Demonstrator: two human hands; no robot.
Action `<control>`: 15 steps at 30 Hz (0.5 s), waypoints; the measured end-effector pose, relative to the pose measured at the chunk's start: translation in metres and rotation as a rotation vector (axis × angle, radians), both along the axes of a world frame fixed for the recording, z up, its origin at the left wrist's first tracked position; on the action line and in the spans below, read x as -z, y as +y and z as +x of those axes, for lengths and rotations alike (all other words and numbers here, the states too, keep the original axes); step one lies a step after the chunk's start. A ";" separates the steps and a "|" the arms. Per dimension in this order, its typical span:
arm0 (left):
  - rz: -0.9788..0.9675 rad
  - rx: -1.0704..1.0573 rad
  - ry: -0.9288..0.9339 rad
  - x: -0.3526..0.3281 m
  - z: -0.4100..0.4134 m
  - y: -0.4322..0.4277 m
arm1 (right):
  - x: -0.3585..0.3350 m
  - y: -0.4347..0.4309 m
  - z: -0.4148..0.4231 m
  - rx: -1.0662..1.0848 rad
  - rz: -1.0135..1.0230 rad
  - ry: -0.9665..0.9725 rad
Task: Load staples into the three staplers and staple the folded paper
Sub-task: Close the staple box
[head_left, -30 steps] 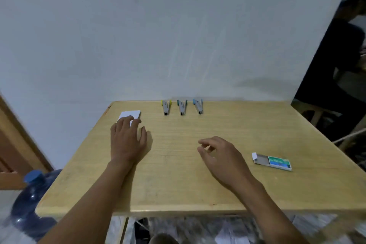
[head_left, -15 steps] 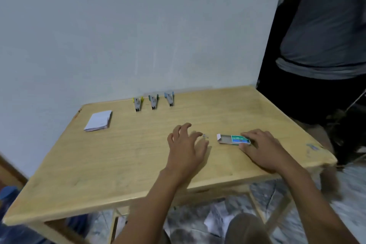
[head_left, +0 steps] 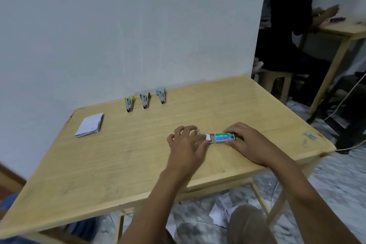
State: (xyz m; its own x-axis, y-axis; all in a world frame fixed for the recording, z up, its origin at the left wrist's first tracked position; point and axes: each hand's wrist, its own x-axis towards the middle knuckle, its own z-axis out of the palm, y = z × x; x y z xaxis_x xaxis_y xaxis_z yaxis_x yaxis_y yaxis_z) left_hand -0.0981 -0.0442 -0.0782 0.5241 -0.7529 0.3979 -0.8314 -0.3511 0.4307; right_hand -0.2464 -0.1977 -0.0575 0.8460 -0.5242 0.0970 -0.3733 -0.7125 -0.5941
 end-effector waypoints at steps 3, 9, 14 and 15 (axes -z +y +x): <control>0.009 0.024 0.010 -0.001 -0.001 0.001 | 0.001 0.000 0.000 -0.005 0.015 -0.011; 0.021 0.036 0.106 -0.005 0.004 0.002 | 0.002 0.002 0.001 -0.027 0.026 -0.018; -0.024 0.079 0.272 0.000 0.008 0.002 | 0.001 0.001 0.001 -0.054 0.048 -0.006; -0.042 0.083 0.320 0.000 0.009 0.002 | 0.000 0.001 0.000 -0.061 0.057 -0.006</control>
